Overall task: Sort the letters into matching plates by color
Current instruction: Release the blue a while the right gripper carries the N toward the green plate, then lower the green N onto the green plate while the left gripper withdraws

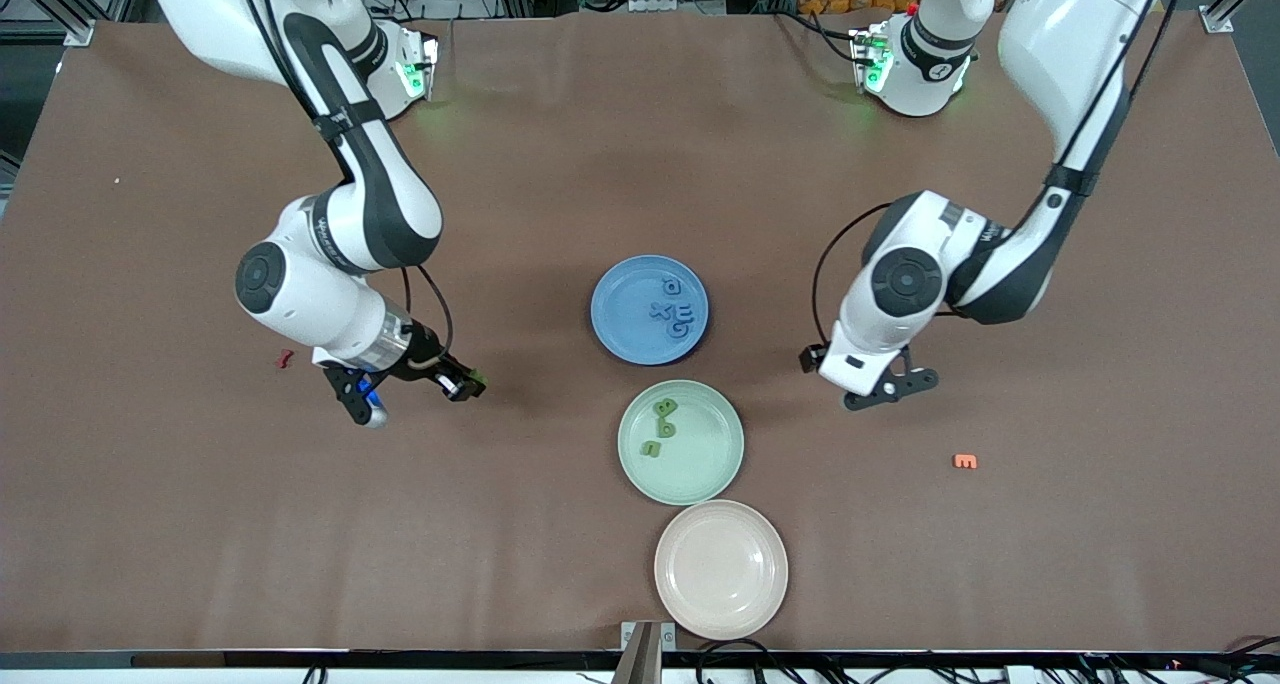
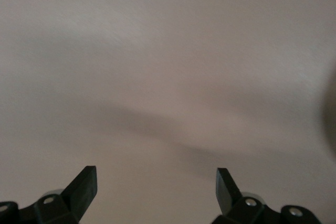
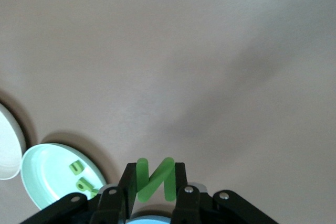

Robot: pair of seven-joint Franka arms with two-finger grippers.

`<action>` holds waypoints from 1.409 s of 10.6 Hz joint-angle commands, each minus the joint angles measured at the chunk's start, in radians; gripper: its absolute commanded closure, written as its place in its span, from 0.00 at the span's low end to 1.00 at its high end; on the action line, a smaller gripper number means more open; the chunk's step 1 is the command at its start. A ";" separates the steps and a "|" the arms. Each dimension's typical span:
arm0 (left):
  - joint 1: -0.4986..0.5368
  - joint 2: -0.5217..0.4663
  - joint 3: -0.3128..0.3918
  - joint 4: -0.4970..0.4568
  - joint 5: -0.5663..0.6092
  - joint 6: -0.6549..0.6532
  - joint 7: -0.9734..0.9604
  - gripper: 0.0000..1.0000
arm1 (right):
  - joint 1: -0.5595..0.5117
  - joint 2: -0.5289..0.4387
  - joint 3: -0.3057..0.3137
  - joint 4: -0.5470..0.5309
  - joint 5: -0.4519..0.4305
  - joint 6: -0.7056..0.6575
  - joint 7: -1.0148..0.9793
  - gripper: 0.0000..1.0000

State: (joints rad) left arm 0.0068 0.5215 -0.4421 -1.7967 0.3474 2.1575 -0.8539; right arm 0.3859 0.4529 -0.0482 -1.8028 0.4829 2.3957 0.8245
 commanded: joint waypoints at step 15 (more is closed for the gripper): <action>-0.034 -0.398 0.386 -0.033 -0.403 -0.145 0.799 0.00 | 0.264 0.521 -0.004 0.676 -0.004 0.221 0.316 1.00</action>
State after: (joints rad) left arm 0.0350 0.2089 -0.1282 -1.8045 -0.0224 2.0530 -0.0617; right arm 0.6061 0.8533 -0.0429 -1.3166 0.4844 2.6114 1.0521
